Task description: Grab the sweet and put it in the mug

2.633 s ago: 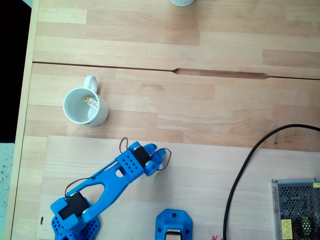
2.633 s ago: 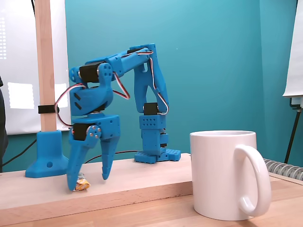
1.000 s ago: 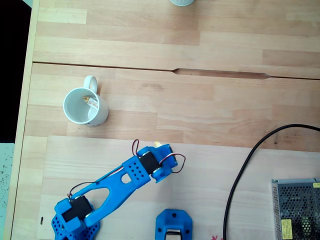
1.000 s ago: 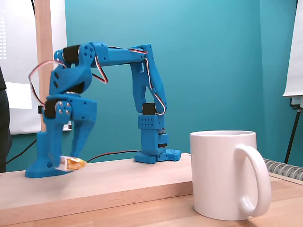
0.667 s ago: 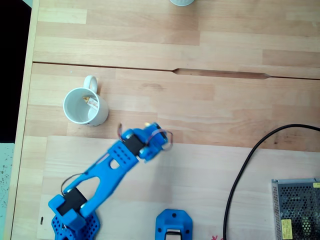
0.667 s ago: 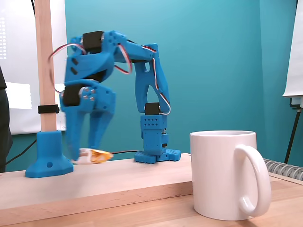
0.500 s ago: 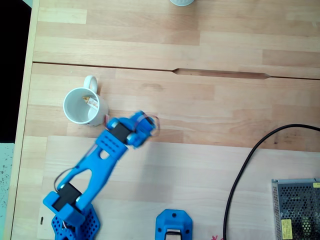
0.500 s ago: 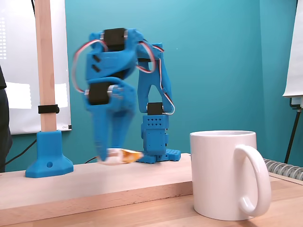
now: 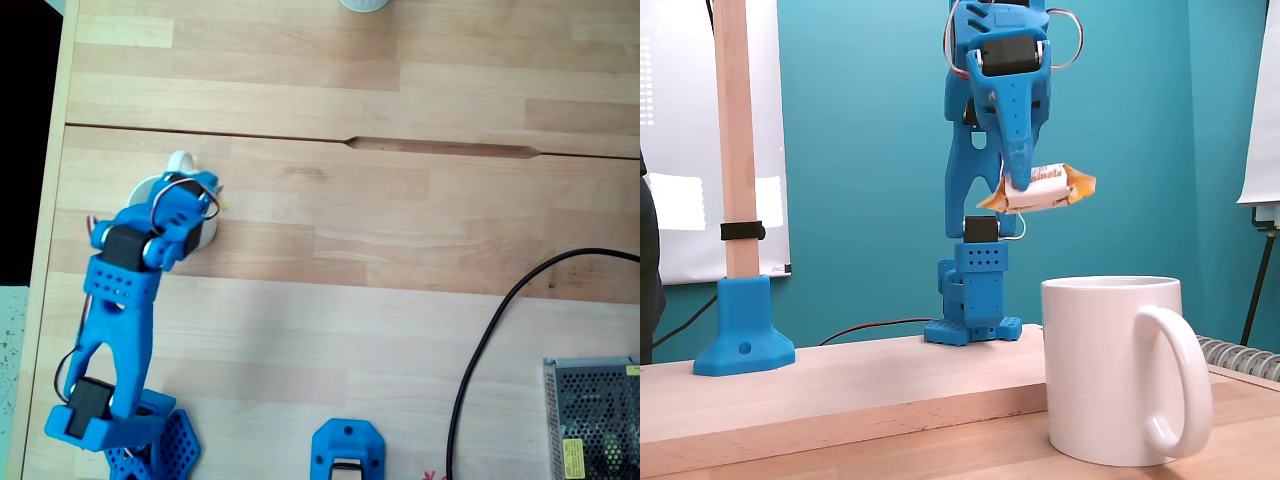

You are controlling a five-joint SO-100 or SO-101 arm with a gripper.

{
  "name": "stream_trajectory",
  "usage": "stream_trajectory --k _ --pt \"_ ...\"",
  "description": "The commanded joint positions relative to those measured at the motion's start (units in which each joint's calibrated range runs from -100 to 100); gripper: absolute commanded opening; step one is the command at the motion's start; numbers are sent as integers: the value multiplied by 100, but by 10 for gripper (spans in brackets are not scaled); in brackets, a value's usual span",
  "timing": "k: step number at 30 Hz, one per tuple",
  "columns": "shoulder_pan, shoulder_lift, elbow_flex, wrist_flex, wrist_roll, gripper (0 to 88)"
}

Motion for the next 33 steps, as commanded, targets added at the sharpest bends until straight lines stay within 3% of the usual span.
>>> stream_trajectory --k 1,15,23,33 --pt "-41 -329 -316 484 -20 30" --pt "-78 170 121 694 -15 30" --pt "-579 153 121 274 5 30" --pt "-354 67 130 274 20 30"
